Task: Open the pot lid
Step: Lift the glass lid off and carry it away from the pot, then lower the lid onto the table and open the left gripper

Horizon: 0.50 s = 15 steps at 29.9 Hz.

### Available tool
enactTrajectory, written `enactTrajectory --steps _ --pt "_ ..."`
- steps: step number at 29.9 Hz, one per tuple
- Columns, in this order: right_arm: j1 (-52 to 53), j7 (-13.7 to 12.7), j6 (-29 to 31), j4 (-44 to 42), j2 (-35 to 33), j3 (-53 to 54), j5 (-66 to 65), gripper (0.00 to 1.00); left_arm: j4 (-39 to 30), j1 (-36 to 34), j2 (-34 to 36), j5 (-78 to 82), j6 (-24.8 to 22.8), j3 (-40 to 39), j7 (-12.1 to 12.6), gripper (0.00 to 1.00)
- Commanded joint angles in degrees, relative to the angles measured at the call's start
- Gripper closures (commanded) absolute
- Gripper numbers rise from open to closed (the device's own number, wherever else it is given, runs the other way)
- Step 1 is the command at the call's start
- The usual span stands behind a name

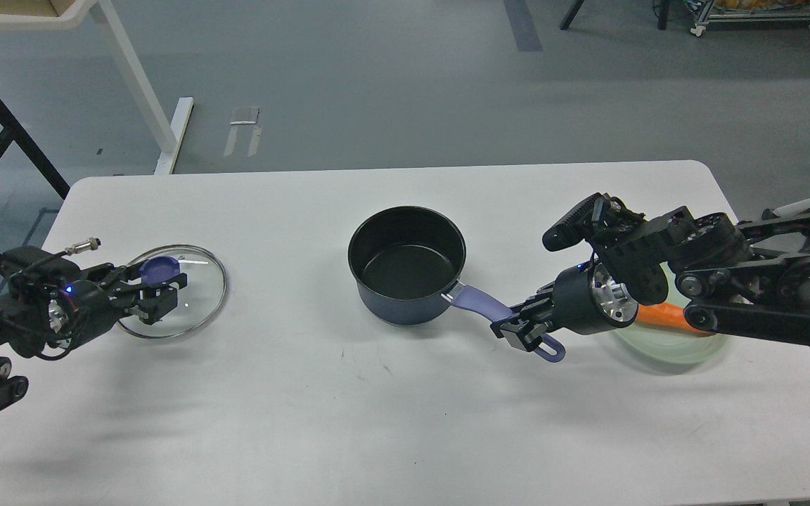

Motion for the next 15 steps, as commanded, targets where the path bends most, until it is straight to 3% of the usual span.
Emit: enactTrajectory --steps 1,9,15 --pt "-0.19 0.00 0.01 0.11 -0.16 -0.04 0.00 0.80 0.00 -0.10 -0.01 -1.89 -0.01 -0.04 -0.13 0.18" --pt "-0.36 0.00 0.01 0.11 -0.08 -0.13 0.00 0.65 -0.09 -0.63 0.08 -4.17 -0.01 -0.30 -0.39 0.08" --pt "-0.45 0.00 -0.25 -0.07 -0.16 -0.04 0.00 0.33 -0.09 -2.82 0.17 -17.34 -0.19 -0.83 -0.39 0.01"
